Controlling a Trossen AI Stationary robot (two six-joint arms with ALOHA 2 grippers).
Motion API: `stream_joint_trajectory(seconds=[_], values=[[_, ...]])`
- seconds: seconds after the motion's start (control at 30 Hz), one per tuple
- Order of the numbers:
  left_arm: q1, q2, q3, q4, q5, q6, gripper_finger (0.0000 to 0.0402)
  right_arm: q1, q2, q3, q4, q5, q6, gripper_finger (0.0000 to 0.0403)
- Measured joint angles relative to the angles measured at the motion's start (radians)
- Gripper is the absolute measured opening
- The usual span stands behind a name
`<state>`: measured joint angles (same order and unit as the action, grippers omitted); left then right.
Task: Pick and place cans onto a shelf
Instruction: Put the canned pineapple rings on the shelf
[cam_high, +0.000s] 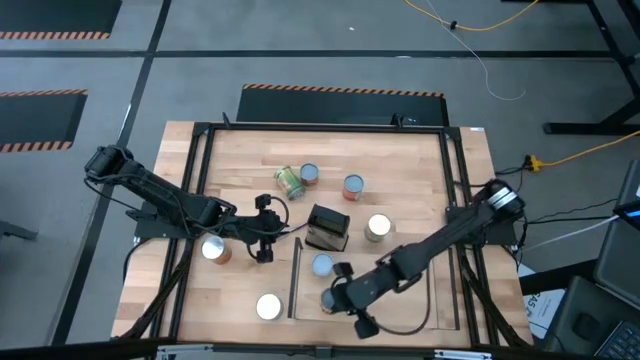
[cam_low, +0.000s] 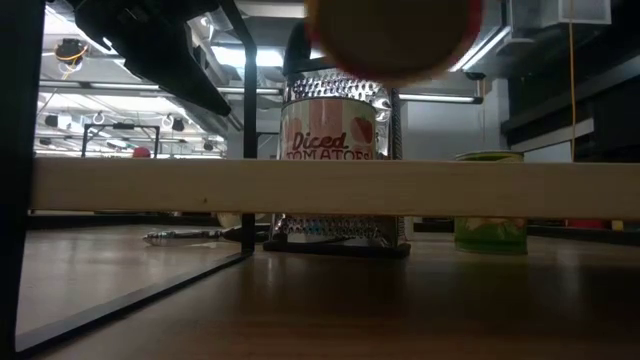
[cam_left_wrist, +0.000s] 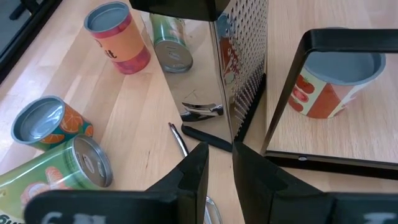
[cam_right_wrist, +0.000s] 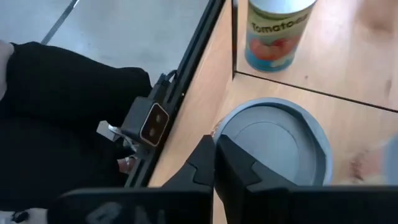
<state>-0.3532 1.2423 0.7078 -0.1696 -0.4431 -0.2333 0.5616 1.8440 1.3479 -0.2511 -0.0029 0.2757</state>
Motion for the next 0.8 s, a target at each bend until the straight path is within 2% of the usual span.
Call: stream_joint_trajectory(seconds=[0.3,0.63,0.8], values=[[-0.01,0.0,0.0,0.0,0.0,0.0,0.0066,-0.003,0.088,0.0,0.08,0.0,-0.051,0.0008],[-0.023,0.0,0.0,-0.001,0.0,0.004,0.0066,-0.009,0.125,0.0,0.079,0.001,-0.087,0.0009],[-0.023,0.0,0.0,-0.001,0.0,0.006,0.0066,-0.009,0.125,0.0,0.078,0.002,-0.102,0.0024]])
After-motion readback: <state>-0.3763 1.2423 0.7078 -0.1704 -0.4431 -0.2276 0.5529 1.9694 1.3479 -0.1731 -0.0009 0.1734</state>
